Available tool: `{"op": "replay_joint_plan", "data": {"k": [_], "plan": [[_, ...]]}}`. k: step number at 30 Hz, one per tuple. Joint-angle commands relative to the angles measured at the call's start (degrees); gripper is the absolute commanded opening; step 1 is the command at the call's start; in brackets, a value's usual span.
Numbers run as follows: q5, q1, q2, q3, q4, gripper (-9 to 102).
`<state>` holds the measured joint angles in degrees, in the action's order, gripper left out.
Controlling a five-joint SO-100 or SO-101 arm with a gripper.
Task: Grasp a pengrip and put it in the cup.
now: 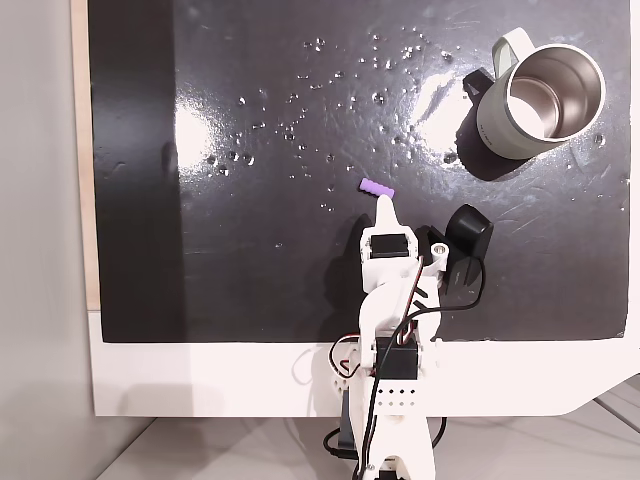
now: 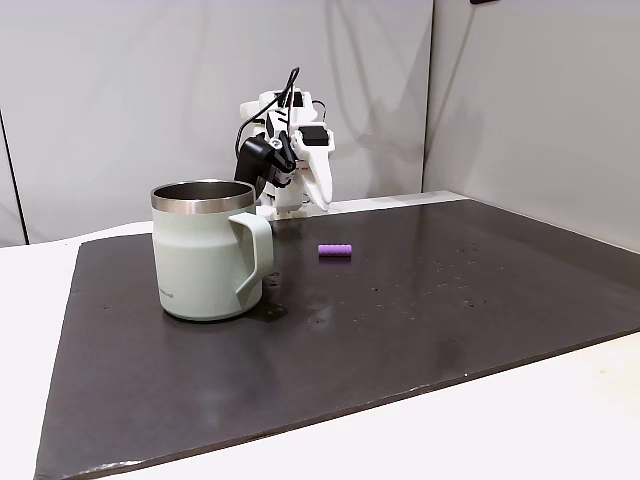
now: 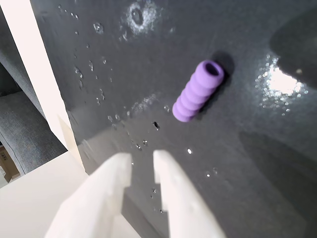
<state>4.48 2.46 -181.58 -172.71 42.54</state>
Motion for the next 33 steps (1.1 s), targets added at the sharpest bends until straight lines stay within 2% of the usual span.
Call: {"op": "replay_joint_plan", "data": {"k": [1, 10, 17, 29, 33], "plan": [[0.5, -0.3, -0.5, 0.4, 0.0, 0], [0.3, -0.4, -0.5, 0.4, -0.4, 0], [-4.9, -1.1, -0.5, 1.1, -5.4, 0], [-8.2, -13.9, -0.3, 10.7, -6.2, 0], [-8.3, -15.2, 6.4, 15.8, -5.9, 0]]}}
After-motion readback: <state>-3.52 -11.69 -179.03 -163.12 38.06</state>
